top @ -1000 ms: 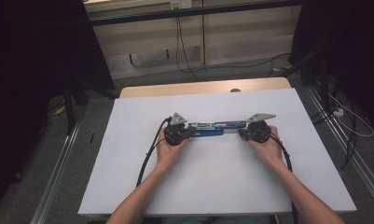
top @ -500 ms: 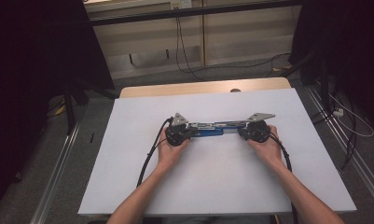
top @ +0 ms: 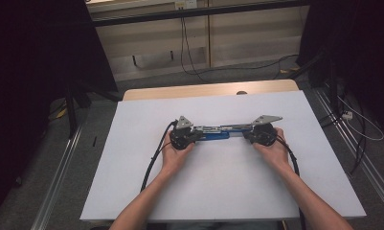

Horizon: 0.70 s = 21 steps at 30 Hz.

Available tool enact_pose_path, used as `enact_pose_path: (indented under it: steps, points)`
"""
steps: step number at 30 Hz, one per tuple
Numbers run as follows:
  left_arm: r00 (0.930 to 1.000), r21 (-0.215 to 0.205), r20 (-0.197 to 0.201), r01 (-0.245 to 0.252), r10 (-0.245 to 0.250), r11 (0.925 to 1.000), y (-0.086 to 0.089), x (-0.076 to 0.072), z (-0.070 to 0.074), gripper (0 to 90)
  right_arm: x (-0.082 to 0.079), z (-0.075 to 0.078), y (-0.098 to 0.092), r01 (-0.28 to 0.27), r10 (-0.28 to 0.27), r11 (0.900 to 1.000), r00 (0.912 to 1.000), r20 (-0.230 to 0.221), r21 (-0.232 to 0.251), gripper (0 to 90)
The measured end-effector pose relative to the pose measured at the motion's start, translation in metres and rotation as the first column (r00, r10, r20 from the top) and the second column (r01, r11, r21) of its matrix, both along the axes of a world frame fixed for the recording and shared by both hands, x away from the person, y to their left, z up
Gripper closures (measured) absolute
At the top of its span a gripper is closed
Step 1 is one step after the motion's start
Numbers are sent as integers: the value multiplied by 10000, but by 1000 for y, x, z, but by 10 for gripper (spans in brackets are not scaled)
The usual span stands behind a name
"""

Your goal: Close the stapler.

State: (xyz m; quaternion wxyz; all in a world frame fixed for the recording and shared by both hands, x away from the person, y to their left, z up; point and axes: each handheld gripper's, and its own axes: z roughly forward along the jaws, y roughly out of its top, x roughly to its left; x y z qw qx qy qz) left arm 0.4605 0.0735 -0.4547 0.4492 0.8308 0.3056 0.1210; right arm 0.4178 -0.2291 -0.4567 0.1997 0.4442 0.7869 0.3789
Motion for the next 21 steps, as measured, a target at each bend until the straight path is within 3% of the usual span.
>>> enact_pose_path:
  steps: [21]
  points:
    - [10000,-33,-69,30,-31,10000,0,1,0,900,0,1,1,102,-101,9997,9999,53,-226,900]
